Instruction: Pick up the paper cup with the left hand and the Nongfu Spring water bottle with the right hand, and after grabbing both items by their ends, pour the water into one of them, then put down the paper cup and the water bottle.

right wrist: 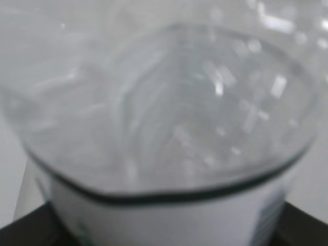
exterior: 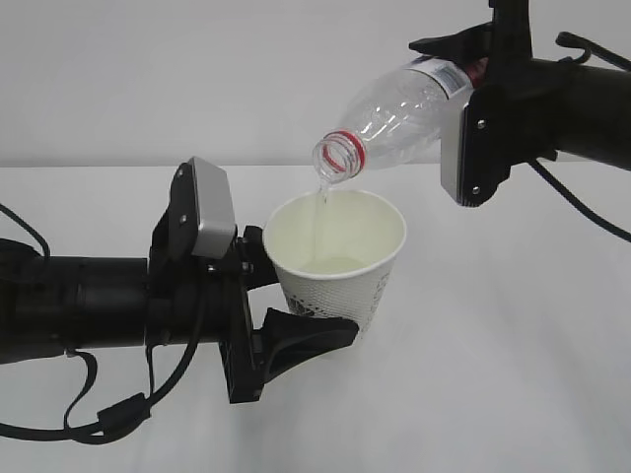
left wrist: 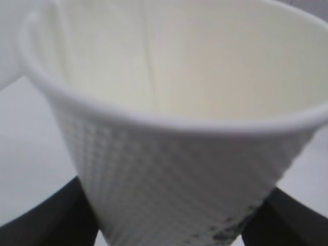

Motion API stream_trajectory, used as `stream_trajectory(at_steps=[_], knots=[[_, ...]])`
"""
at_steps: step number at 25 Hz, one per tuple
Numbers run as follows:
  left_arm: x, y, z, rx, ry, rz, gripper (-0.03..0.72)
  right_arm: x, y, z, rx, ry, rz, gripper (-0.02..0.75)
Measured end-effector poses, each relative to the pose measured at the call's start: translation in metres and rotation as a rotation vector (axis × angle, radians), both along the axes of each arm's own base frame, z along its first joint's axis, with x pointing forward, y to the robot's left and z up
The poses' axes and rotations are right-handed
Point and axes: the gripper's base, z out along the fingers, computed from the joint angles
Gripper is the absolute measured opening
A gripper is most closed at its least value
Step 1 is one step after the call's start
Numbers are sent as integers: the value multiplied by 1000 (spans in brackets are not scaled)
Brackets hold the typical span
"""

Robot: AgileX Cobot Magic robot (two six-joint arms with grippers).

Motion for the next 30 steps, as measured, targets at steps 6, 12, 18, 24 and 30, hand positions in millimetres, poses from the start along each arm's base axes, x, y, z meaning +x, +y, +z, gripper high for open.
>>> stream_trajectory(at_steps=[6, 12, 18, 24, 30], knots=[[0, 0, 0, 2, -1, -4, 549, 0, 0, 0, 0, 0, 0, 476], [0, 0, 0, 3, -2, -6, 549, 0, 0, 0, 0, 0, 0, 477], [0, 0, 0, 5, -1, -4, 549, 0, 0, 0, 0, 0, 0, 476], [0, 0, -1, 8, -1, -3, 549, 0, 0, 0, -7, -5, 1, 476], [0, 0, -1, 8, -1, -3, 549, 0, 0, 0, -12, -8, 2, 476]])
